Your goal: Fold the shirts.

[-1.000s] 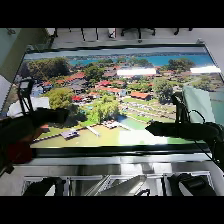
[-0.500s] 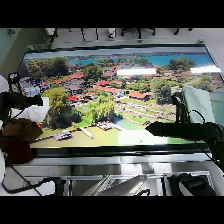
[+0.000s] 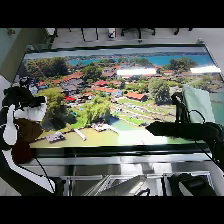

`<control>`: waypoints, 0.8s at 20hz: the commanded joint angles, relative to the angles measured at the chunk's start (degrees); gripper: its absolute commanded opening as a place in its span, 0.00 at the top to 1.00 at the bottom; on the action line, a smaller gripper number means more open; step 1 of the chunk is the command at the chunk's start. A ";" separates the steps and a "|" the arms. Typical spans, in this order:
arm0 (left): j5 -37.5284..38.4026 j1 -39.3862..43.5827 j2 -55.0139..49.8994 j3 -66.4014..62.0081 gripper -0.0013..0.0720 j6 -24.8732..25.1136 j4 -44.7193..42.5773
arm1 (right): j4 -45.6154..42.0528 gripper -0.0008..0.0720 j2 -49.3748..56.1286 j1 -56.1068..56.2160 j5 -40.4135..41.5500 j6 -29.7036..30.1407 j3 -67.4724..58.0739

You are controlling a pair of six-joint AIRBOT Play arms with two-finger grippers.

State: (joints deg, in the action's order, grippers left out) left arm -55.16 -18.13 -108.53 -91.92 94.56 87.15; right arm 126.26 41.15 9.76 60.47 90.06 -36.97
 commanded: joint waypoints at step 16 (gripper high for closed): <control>-20.17 47.21 26.01 -6.86 0.96 -6.99 0.79 | 0.00 0.96 -0.04 0.00 1.01 0.13 0.02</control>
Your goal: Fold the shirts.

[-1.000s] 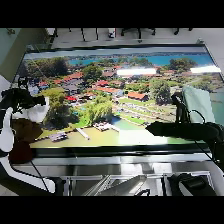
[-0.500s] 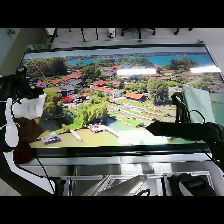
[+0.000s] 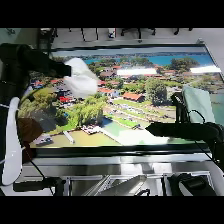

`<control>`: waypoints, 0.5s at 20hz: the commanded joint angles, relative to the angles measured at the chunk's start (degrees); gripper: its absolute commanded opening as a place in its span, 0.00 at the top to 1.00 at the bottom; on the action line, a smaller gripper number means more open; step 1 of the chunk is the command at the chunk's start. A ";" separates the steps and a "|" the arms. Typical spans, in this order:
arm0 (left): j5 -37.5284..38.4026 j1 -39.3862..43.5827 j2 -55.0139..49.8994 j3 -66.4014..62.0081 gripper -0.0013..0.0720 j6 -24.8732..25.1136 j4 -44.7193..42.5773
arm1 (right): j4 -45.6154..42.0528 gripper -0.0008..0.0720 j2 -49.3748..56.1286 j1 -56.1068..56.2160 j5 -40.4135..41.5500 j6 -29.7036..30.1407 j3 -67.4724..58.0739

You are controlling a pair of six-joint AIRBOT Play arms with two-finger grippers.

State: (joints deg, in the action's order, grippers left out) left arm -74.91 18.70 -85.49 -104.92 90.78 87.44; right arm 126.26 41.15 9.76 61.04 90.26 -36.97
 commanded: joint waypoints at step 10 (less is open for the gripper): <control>-4.35 15.52 -0.85 9.84 0.38 -3.72 4.17 | 0.00 0.39 2.01 -10.14 1.40 1.01 -5.09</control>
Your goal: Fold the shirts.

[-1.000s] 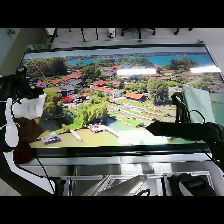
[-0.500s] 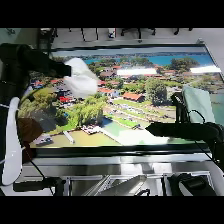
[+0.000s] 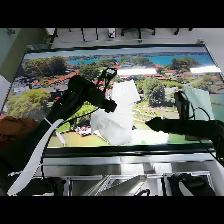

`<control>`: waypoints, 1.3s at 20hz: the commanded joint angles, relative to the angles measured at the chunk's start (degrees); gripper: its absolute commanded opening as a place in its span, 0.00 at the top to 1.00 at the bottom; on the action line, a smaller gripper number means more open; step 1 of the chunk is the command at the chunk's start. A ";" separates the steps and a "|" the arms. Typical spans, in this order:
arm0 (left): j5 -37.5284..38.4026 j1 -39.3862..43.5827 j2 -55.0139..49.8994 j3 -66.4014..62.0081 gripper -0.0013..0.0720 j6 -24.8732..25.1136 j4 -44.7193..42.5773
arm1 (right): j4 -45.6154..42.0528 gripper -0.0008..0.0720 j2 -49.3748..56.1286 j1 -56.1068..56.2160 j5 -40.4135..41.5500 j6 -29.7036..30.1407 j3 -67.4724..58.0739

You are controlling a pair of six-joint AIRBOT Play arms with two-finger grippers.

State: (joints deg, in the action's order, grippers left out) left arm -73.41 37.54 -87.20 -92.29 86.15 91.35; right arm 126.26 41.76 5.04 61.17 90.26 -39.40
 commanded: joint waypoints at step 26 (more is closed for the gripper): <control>22.53 -15.32 0.24 34.47 0.96 8.07 26.69 | 12.20 0.71 67.93 1.14 -6.25 5.70 -43.98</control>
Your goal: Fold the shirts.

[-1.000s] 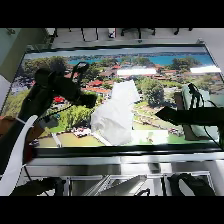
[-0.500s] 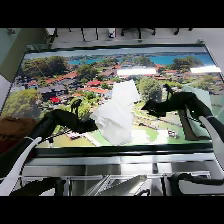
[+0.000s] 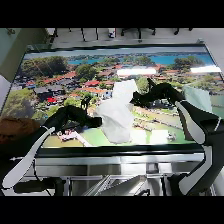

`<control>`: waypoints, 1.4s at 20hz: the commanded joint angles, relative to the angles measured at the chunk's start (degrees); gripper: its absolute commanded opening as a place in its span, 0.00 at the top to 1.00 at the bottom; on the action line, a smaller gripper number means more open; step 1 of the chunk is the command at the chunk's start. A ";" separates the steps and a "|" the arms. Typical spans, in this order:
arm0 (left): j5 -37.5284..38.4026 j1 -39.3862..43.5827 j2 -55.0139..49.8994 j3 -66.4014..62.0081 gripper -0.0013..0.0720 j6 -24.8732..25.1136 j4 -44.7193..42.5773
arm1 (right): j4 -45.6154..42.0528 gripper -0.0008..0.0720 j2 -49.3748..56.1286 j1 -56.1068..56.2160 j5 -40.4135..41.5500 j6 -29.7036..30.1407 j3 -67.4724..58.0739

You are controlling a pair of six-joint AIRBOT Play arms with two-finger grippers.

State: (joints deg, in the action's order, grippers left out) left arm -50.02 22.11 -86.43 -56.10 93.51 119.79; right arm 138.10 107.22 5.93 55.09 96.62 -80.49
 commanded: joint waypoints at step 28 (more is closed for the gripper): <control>-23.41 -9.64 32.89 -48.15 0.96 0.37 -16.72 | -18.38 0.97 -63.52 -5.75 11.96 7.04 -13.18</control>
State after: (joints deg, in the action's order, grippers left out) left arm -68.49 12.56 -51.59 -106.69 95.15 103.24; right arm 124.38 44.80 0.23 60.64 106.50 -96.47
